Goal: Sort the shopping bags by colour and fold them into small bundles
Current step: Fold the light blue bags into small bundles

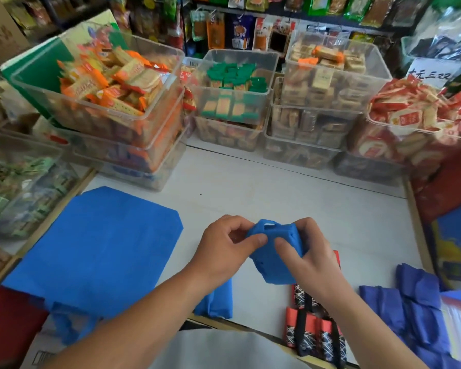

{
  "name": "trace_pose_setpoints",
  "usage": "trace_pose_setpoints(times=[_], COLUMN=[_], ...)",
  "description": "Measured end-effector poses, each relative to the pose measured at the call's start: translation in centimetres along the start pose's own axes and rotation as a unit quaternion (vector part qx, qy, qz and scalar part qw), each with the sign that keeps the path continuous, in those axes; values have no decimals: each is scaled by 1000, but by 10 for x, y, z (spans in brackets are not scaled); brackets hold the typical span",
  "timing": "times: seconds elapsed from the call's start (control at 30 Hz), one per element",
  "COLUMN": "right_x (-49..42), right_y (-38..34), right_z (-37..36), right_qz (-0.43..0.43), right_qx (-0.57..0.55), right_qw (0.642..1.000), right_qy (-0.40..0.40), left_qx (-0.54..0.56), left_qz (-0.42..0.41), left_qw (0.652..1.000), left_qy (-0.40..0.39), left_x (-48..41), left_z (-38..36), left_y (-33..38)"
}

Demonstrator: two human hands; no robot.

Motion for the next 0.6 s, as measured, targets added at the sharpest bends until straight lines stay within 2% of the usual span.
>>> trace_pose_setpoints(times=[0.1,0.2,0.27,0.4,0.6], right_x=[4,5,4,0,-2], right_y=[-10,-15,-17,-14,-9], right_z=[1,-3,-3,-1,-5], right_qz=[23,20,10,-14,-36], right_qx=[-1,-47,-88,-113,-94], right_qw=[1000,999,996,994,995], right_qy=[0,-10,-8,1,23], left_qx=[-25,-31,-73,-198,-266], left_qz=[-24,-54,-84,-157,-179], left_qw=[999,995,990,964,945], left_qy=[40,78,89,78,59], left_x=[0,2,5,11,18], left_z=[3,7,6,2,-6], left_y=[1,4,7,11,18])
Point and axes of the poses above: each hand's wrist, its own x-axis away from the middle knuckle, its own z-axis out of the back of the hand, y = z × x, the point moved 7 cm from there along -x, towards the middle knuckle
